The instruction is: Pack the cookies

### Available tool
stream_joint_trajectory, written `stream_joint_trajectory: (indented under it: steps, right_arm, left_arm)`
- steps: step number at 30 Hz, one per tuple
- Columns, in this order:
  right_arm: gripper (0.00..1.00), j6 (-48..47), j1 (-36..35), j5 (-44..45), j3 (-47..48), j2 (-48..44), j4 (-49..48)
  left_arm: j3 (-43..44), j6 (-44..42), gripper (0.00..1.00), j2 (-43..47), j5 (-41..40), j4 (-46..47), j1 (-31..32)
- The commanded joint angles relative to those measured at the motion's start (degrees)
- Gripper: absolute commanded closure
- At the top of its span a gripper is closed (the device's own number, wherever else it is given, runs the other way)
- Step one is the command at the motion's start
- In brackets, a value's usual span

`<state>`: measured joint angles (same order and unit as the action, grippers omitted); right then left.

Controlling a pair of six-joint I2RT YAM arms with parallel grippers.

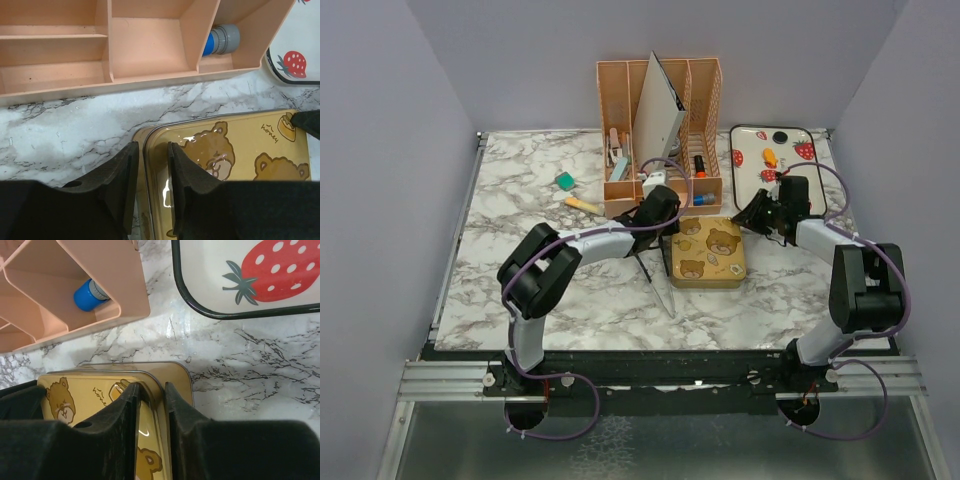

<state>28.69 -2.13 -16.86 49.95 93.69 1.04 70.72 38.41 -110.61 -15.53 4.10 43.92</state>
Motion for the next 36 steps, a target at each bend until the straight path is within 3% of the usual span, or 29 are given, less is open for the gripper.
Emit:
stream_joint_trajectory:
  steps: [1, 5, 14, 20, 27, 36]
  right_arm:
    - [0.76, -2.71, -0.33, 2.97, -4.91, 3.43, 7.32]
    - [0.75, -2.63, -0.33, -0.55, -4.27, 0.12, 6.43]
    - [0.57, -2.82, -0.39, -3.69, -1.98, -7.22, 7.58]
    - [0.36, -4.42, -0.4, -1.96, 0.5, -14.4, 12.44]
    - [0.08, -6.8, -0.37, 2.55, 2.33, -27.59, 19.49]
    - [0.05, -7.74, -0.35, 11.0, 2.64, -46.49, 28.35]
  left_arm:
    - [-4.69, 0.56, 0.66, -2.22, -0.56, -8.42, -0.15]
    - [-7.56, 2.06, 0.67, -1.1, 1.86, -7.58, -0.07]
    - [-8.99, 2.93, 0.67, 2.48, 2.36, -6.42, 0.11]
    - [-6.1, 1.97, 0.57, 8.03, 0.57, -7.06, 0.11]
    - [-7.52, -0.56, 0.37, 18.71, -3.57, -8.69, 0.11]
    - [-15.88, -4.26, 0.26, 40.59, -13.49, -15.06, 0.11]
